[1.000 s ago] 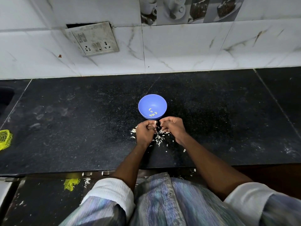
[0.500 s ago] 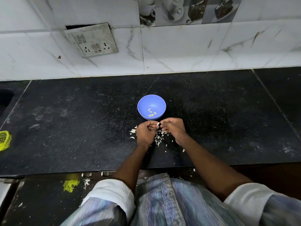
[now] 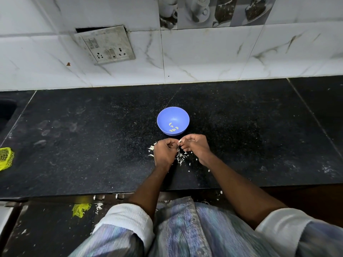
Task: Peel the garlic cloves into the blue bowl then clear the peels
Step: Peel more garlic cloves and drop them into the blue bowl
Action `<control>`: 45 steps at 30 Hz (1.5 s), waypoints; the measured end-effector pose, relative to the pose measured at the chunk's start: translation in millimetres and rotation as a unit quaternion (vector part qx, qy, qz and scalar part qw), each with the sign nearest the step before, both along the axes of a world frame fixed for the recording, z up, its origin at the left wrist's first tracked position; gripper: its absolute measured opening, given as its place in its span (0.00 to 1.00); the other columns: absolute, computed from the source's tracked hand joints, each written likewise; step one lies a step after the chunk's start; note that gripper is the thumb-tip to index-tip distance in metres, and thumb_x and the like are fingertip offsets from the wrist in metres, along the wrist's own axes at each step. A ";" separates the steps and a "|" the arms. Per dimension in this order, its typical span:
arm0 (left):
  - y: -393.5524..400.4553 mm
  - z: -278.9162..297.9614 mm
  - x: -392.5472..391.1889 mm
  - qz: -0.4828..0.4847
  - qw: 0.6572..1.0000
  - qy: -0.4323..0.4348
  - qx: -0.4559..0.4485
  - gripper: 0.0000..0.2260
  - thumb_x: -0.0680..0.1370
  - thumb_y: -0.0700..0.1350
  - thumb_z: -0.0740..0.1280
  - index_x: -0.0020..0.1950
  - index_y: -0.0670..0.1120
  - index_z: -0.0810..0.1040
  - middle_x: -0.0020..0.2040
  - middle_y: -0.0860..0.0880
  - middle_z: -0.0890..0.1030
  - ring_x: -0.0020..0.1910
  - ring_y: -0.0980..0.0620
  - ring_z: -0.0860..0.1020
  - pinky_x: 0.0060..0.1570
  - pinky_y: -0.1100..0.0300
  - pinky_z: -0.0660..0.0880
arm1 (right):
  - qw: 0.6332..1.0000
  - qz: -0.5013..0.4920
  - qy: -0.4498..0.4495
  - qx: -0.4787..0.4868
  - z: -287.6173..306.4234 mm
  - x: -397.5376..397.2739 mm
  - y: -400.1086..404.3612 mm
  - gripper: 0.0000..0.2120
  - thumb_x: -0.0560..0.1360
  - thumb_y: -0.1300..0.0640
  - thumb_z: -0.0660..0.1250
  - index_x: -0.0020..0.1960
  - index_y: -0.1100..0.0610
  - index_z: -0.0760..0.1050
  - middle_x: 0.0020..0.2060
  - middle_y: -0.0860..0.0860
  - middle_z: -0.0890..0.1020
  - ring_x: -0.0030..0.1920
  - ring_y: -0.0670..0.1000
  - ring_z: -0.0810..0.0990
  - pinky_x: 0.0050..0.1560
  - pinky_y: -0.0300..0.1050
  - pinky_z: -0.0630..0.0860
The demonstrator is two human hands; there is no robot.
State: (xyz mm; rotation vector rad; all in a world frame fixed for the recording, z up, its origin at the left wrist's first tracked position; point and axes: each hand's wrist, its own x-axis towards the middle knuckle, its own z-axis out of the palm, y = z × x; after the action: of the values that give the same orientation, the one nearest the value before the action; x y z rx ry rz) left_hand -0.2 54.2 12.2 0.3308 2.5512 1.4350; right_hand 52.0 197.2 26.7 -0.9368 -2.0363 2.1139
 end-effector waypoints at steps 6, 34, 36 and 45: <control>0.1 5.5 1.2 0.004 1.000 0.012 -0.012 0.03 0.75 0.50 0.77 0.47 0.57 0.89 0.41 0.59 0.87 0.37 0.63 0.83 0.40 0.55 0.82 | 1.000 0.009 0.017 0.015 -3.2 -1.2 0.2 0.03 0.76 0.68 0.72 0.50 0.64 0.83 0.42 0.60 0.87 0.41 0.55 0.86 0.45 0.48 0.84; 5.0 15.3 3.8 0.026 0.997 -0.050 -0.055 0.05 0.75 0.49 0.72 0.41 0.52 0.88 0.35 0.58 0.85 0.36 0.59 0.82 0.38 0.60 0.78 | 0.988 0.037 0.021 0.150 -9.7 -3.7 -1.2 0.07 0.77 0.69 0.70 0.48 0.60 0.84 0.38 0.57 0.86 0.33 0.47 0.82 0.39 0.42 0.82; 4.7 13.7 4.0 0.027 0.997 -0.069 -0.018 0.05 0.77 0.49 0.73 0.42 0.51 0.88 0.35 0.58 0.85 0.35 0.62 0.82 0.39 0.61 0.77 | 0.988 0.036 0.021 0.148 -11.1 -3.4 -0.7 0.08 0.77 0.70 0.69 0.47 0.59 0.84 0.37 0.56 0.86 0.34 0.47 0.82 0.40 0.42 0.82; 3.3 10.7 5.6 0.074 0.995 -0.061 -0.032 0.14 0.77 0.47 0.70 0.31 0.49 0.79 0.27 0.51 0.77 0.28 0.56 0.73 0.33 0.59 0.71 | 0.989 0.028 0.032 0.142 -16.4 -0.5 -3.8 0.08 0.76 0.70 0.69 0.47 0.59 0.84 0.38 0.56 0.86 0.36 0.47 0.83 0.42 0.44 0.82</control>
State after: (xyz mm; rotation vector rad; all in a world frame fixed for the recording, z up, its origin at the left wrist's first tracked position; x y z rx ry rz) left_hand 5.5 57.5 22.9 0.0446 2.5618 1.3716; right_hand 51.5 193.4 10.3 -0.7655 -2.2751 1.7848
